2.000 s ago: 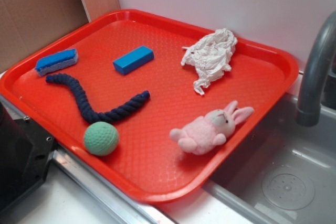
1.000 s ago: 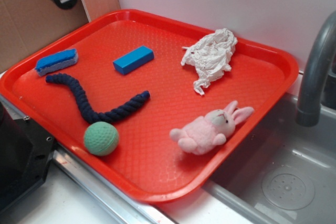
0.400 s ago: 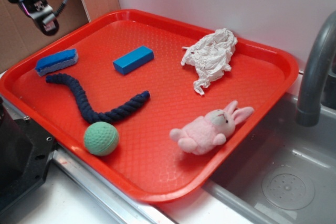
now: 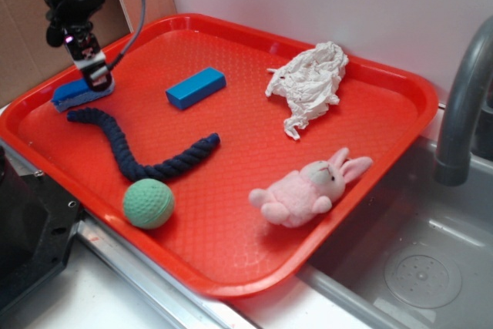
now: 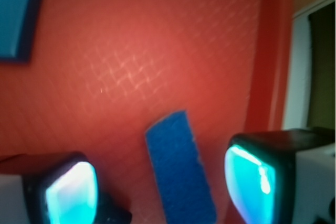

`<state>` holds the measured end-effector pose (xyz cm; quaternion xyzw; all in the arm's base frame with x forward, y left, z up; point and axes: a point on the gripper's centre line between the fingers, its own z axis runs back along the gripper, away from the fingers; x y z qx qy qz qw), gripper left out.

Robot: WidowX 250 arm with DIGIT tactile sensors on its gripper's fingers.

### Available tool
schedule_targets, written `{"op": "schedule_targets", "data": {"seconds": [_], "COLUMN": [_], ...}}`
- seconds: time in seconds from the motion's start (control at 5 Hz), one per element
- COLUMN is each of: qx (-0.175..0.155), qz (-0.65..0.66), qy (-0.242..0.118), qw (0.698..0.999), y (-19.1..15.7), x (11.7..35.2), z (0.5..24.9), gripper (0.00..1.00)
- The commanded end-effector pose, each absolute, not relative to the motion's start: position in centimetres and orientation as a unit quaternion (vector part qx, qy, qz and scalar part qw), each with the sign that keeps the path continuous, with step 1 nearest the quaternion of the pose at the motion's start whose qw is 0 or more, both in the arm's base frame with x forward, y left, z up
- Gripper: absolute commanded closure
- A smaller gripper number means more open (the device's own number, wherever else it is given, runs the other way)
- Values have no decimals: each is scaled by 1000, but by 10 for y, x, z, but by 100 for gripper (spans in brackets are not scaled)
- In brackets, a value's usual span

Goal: Grab the blue sponge.

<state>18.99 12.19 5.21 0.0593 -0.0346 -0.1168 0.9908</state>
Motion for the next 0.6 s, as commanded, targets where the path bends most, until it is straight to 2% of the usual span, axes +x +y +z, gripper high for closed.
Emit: {"op": "schedule_targets", "data": {"seconds": [0.0, 0.2, 0.4], "qx": [91, 84, 82], "qz": [-113, -110, -115], "qy": [-7, -2, 21], "qw": [989, 990, 990], "y": [133, 140, 135], "x": [190, 196, 200], "z": [32, 23, 7], "gripper": [0, 0, 54]}}
